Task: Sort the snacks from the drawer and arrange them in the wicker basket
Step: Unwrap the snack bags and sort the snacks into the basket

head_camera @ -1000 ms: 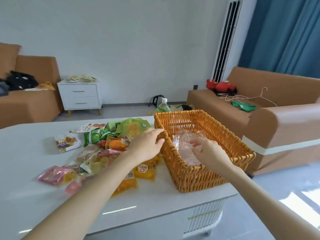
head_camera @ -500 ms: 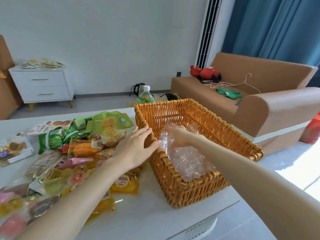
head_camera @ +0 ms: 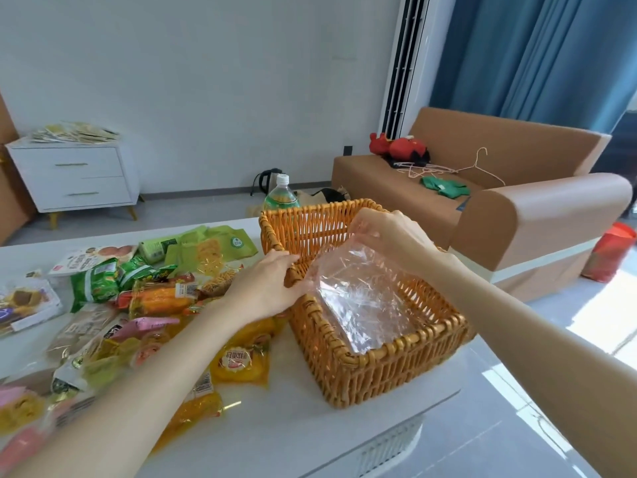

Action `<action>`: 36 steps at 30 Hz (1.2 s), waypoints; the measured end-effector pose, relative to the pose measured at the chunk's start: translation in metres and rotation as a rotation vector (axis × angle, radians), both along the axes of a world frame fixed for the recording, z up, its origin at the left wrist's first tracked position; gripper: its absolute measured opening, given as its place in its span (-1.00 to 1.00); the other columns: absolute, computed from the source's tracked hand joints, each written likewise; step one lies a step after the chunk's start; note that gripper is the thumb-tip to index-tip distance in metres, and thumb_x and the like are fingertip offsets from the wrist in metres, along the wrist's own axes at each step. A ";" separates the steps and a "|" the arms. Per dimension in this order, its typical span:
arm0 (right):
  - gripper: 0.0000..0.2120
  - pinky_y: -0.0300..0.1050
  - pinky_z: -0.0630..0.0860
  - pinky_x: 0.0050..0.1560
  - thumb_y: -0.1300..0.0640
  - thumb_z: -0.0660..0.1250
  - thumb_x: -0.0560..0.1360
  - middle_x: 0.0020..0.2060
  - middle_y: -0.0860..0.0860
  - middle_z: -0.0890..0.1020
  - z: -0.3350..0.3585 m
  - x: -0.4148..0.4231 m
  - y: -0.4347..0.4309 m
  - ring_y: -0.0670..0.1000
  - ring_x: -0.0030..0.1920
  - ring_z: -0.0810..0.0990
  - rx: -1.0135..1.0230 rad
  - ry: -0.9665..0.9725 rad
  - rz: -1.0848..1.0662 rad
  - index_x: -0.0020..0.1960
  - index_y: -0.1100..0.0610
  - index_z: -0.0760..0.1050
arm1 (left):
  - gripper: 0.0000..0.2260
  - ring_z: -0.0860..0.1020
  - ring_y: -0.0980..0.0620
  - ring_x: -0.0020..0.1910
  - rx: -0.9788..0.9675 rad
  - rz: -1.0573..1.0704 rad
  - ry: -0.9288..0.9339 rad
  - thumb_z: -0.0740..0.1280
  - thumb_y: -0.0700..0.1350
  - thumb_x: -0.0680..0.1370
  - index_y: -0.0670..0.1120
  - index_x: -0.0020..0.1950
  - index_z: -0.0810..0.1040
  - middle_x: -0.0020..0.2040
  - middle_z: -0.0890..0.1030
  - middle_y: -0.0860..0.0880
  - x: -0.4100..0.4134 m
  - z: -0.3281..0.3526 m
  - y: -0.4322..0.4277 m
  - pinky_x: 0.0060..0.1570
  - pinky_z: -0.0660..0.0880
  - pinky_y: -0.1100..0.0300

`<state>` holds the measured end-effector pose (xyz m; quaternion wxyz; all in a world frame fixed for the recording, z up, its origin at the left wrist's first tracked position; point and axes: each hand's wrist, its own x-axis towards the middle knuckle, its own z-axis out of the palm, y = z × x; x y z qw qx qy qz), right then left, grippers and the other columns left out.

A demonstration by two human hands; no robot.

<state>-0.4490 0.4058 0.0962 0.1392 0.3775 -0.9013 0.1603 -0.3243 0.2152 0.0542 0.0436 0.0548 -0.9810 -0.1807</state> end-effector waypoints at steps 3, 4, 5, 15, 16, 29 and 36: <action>-0.86 -0.08 0.60 -0.05 0.09 0.34 0.55 0.03 -0.01 0.66 0.007 0.011 0.011 0.00 -0.04 0.65 -0.040 -0.080 0.020 0.08 0.11 0.56 | -0.24 0.23 -0.05 0.49 0.218 -0.101 0.022 0.14 0.43 0.44 0.09 0.54 0.11 0.53 0.20 0.02 -0.003 0.006 0.022 0.44 0.20 -0.14; -0.84 -0.12 0.57 0.02 0.09 0.36 0.54 0.04 -0.01 0.66 0.007 0.015 0.013 -0.02 -0.01 0.63 -0.078 -0.089 0.033 0.08 0.12 0.60 | -0.26 0.34 -0.03 0.43 0.257 -0.124 0.063 0.15 0.41 0.44 0.09 0.53 0.16 0.47 0.33 0.03 -0.004 0.007 0.029 0.40 0.26 -0.13; -0.83 -0.17 0.54 0.04 0.10 0.36 0.53 0.05 0.00 0.65 0.007 0.018 0.015 -0.04 0.00 0.60 -0.140 -0.101 0.033 0.08 0.12 0.63 | -0.34 0.46 0.01 0.32 0.279 -0.130 0.112 0.18 0.35 0.46 0.09 0.49 0.25 0.38 0.46 0.07 -0.005 0.008 0.035 0.33 0.37 -0.05; -0.82 -0.24 0.36 -0.36 0.07 0.18 0.63 -0.11 -0.12 0.66 0.020 0.045 0.040 -0.09 -0.27 0.55 -0.419 0.063 -0.125 0.11 -0.03 0.55 | -0.82 0.55 0.14 -0.15 0.352 0.016 0.360 0.29 -0.07 0.58 -0.09 0.00 0.68 -0.04 0.69 -0.03 -0.018 0.012 0.050 -0.17 0.43 0.38; -0.82 -0.22 0.40 -0.35 0.04 0.19 0.63 -0.12 -0.10 0.66 0.023 0.044 0.039 -0.06 -0.27 0.56 -0.459 0.081 -0.146 0.13 -0.04 0.55 | -0.81 0.55 0.10 -0.18 0.464 0.051 0.395 0.27 -0.07 0.59 -0.09 -0.01 0.66 -0.07 0.68 -0.05 -0.019 0.016 0.053 -0.17 0.44 0.31; -0.92 -0.07 0.53 -0.34 0.07 0.19 0.63 -0.23 -0.07 0.67 0.058 0.076 0.031 -0.03 -0.40 0.58 -0.757 -0.116 -0.134 0.04 0.06 0.43 | -0.80 0.41 0.17 -0.61 0.689 0.112 0.583 0.20 0.06 0.62 0.02 -0.08 0.54 -0.37 0.49 0.00 0.022 0.087 0.029 -0.56 0.37 0.30; -0.86 -0.04 0.56 -0.28 0.11 0.21 0.61 -0.14 0.02 0.64 0.065 0.120 0.010 -0.01 -0.30 0.58 -0.820 -0.287 -0.164 0.09 0.10 0.50 | -0.65 0.62 0.14 -0.20 0.813 0.252 0.242 0.47 0.04 0.36 -0.03 0.10 0.60 -0.02 0.63 0.03 0.131 0.079 -0.010 -0.27 0.56 0.31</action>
